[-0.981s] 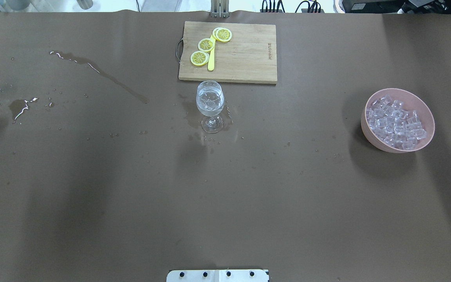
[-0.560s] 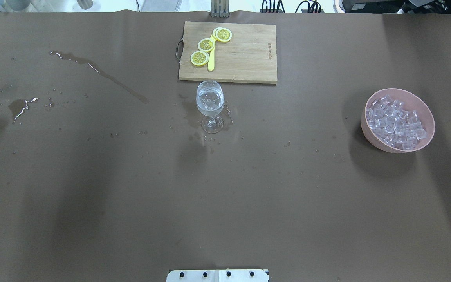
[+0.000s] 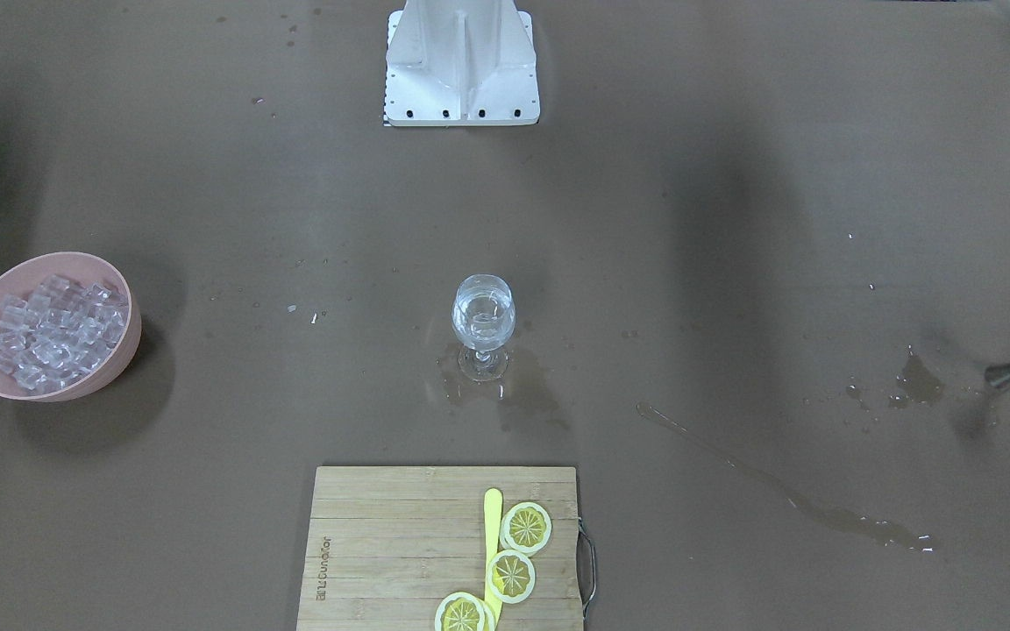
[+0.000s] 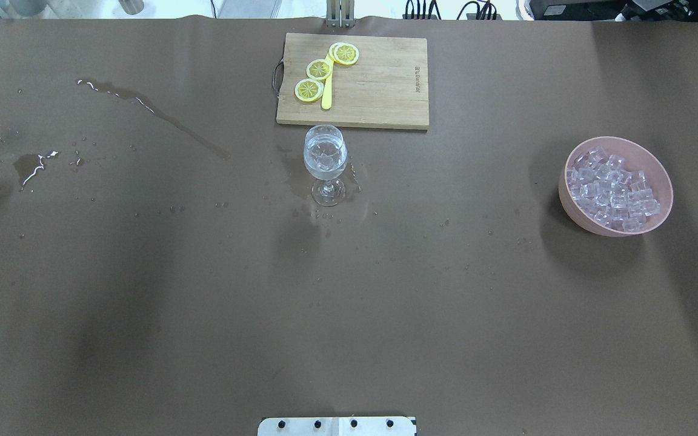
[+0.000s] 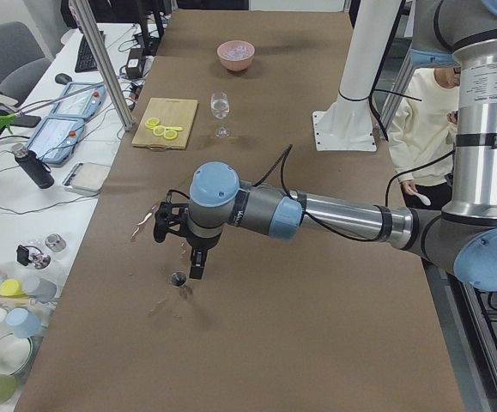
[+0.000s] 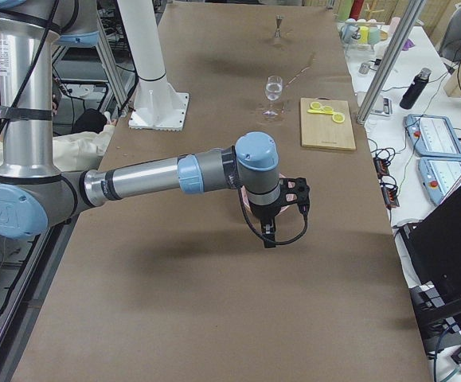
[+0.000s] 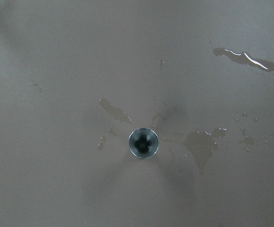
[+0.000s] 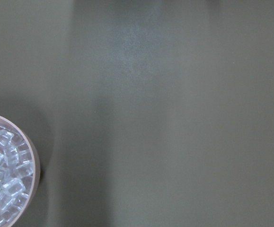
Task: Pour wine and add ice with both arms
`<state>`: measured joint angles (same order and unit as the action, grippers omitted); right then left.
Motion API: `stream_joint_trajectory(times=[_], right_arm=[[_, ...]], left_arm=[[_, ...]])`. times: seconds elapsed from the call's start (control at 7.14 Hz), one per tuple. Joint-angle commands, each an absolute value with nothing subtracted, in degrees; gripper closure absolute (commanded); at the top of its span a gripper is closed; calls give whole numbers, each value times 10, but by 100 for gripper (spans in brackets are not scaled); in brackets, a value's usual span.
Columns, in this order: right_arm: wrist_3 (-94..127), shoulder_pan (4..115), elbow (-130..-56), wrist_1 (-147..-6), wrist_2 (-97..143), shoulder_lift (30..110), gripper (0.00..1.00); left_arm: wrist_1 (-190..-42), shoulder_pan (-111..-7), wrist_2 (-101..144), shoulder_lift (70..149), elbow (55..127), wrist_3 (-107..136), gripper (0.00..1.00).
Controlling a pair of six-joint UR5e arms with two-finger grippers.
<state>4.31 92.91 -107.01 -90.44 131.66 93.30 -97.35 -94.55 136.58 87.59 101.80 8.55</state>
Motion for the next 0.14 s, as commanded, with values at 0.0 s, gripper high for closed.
stream_joint_trajectory(times=[0.0], right_arm=[[43, 930, -1071, -904, 1317, 934, 0]], left_arm=[[-968, -947, 1364, 882, 1014, 83, 3]])
